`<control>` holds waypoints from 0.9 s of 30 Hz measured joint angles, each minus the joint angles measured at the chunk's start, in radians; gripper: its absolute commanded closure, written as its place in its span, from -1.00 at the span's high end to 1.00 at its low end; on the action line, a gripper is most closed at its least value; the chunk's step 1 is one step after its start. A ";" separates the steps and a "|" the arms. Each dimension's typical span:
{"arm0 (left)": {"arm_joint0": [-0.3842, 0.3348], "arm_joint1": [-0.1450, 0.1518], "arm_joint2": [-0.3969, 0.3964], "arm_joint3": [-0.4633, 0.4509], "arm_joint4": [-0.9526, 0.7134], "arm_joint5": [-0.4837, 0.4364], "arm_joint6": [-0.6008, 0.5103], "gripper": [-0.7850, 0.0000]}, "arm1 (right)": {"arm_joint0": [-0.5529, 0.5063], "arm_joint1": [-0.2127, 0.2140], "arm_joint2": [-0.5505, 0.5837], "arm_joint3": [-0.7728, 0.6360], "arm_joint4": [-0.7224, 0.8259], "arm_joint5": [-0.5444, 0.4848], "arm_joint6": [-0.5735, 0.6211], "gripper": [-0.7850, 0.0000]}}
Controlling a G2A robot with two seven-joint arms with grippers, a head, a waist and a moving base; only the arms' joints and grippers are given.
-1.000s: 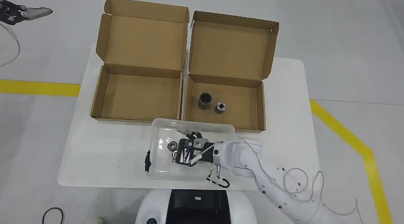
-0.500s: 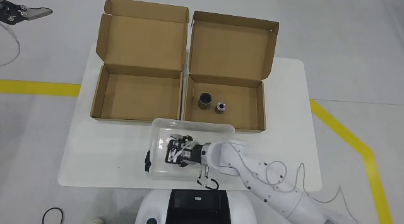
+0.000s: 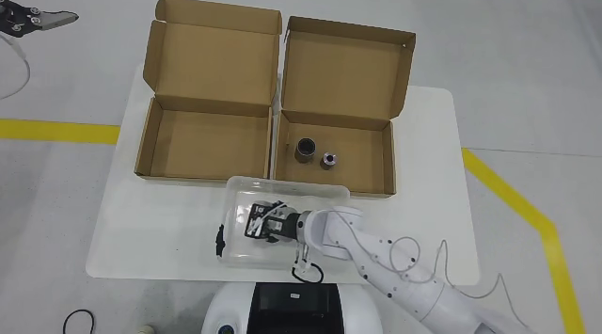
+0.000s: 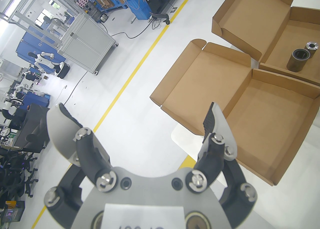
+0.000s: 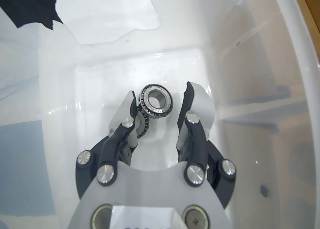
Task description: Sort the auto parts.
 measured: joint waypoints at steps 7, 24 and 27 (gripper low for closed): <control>0.000 0.000 0.000 0.000 0.000 0.000 0.000 1.00 | 0.001 -0.009 -0.001 0.000 -0.005 0.009 0.021 -1.00; 0.000 0.000 0.000 0.000 0.000 0.000 0.000 1.00 | -0.073 0.023 0.077 -0.055 -0.057 -0.029 -0.150 -1.00; 0.000 0.000 0.000 0.000 0.000 0.000 0.000 1.00 | -0.104 0.039 0.108 -0.063 -0.074 -0.056 -0.242 -1.00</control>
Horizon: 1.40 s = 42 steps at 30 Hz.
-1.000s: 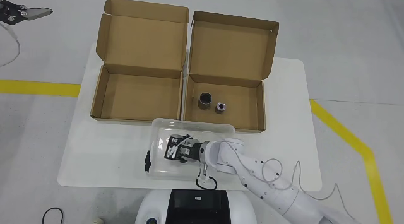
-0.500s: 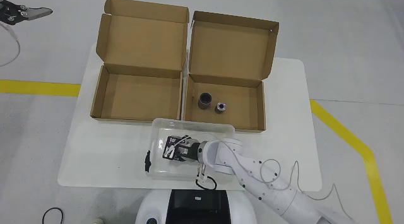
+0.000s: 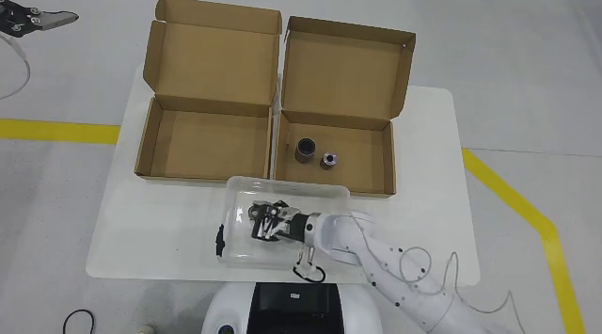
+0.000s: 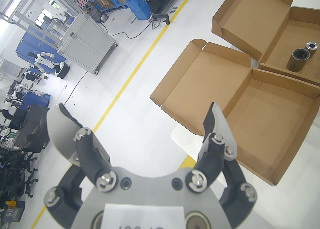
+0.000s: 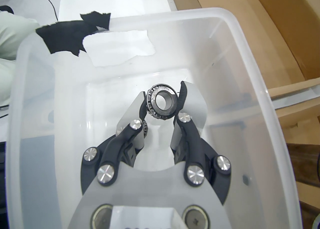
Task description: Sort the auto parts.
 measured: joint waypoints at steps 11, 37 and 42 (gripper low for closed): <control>0.000 0.000 0.000 0.000 0.000 0.000 0.000 1.00 | -0.116 0.045 0.097 0.008 -0.025 -0.018 -0.369 -1.00; 0.000 0.000 0.000 0.000 0.000 0.000 0.000 1.00 | -0.004 0.046 0.140 -0.150 -0.053 -0.100 -0.642 -1.00; 0.000 0.000 0.000 0.000 0.000 0.000 0.000 1.00 | 0.004 0.047 0.159 -0.265 -0.041 -0.097 -0.558 -1.00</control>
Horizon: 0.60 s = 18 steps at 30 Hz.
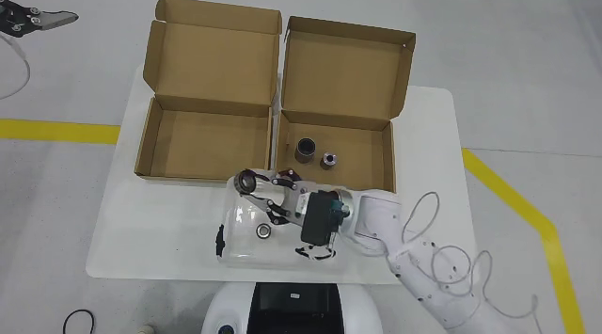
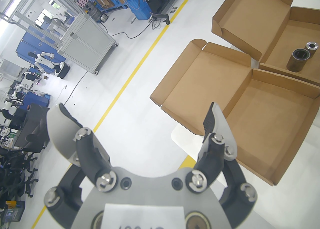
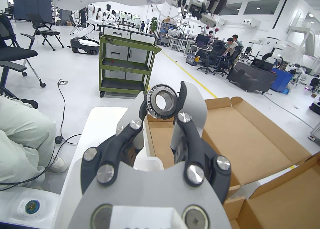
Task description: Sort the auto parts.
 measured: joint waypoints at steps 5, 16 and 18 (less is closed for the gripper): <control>0.000 0.000 0.000 0.000 0.000 0.000 0.000 1.00 | 0.015 -0.002 0.015 -0.077 0.029 0.008 0.071 -1.00; 0.000 0.000 0.000 0.000 0.000 0.000 0.000 1.00 | 0.093 -0.014 0.056 -0.110 0.133 0.023 0.218 -1.00; 0.000 0.000 0.000 0.000 0.000 0.000 0.000 1.00 | 0.114 -0.019 0.055 -0.102 0.151 0.026 0.216 -1.00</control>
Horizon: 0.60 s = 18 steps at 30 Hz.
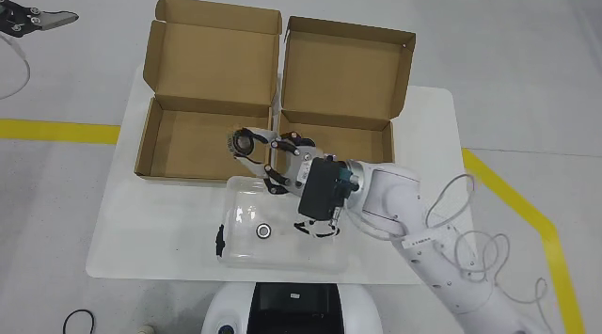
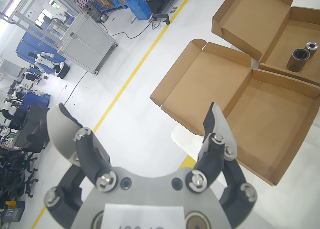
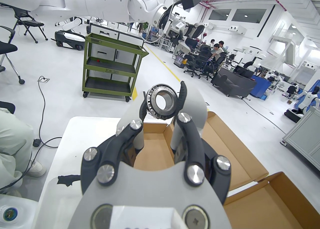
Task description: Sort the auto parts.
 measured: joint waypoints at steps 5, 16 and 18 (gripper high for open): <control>0.000 0.000 0.000 0.000 0.000 0.000 0.000 1.00 | 0.049 -0.011 -0.006 0.014 0.022 0.004 -0.005 -1.00; 0.000 0.000 0.000 0.000 0.000 0.000 0.000 1.00 | 0.104 -0.025 0.018 0.002 0.071 0.017 0.010 -1.00; 0.000 0.000 0.000 0.000 0.000 0.000 0.000 1.00 | 0.106 -0.025 0.028 0.004 0.074 0.011 0.002 -1.00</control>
